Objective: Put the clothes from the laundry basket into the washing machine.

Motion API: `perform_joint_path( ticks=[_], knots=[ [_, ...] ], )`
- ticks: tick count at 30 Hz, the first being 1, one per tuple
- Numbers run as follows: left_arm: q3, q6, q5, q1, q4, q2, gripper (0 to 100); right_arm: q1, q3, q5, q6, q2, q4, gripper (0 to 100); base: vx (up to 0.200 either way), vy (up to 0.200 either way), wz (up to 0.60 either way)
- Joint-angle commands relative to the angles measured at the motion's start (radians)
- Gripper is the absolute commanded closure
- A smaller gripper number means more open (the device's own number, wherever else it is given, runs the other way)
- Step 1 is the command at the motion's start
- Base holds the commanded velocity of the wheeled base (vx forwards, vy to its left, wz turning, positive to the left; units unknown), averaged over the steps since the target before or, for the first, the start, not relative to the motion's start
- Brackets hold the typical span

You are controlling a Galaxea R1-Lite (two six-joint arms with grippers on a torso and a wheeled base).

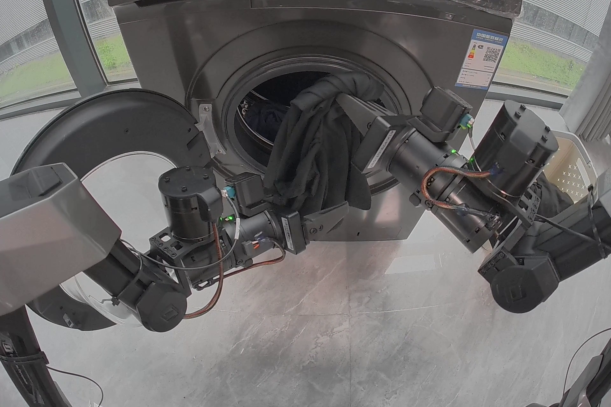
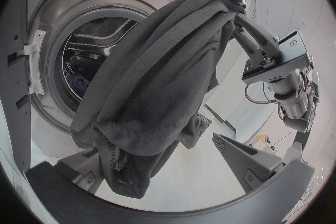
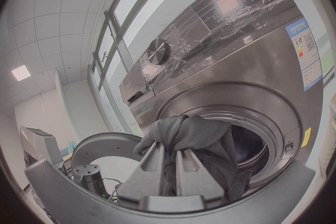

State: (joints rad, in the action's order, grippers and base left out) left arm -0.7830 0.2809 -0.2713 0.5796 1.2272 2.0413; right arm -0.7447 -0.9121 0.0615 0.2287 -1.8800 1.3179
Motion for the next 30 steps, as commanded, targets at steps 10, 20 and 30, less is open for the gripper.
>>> perform_joint_path(
  ticks=[10,20,30],
  knots=[
    [0.025,-0.008,0.01,0.009,0.026,0.0,100,0.001,-0.007,0.001,0.0,-0.01,0.0,100,0.0,0.0,0.0],
    [0.025,-0.009,0.038,0.008,0.043,0.01,100,0.001,-0.007,0.001,0.0,-0.008,0.0,100,0.0,0.0,0.0],
    [0.113,-0.011,0.027,0.072,0.113,-0.087,100,0.001,0.004,0.006,0.001,-0.047,0.001,100,0.0,0.0,0.0]
  ],
)
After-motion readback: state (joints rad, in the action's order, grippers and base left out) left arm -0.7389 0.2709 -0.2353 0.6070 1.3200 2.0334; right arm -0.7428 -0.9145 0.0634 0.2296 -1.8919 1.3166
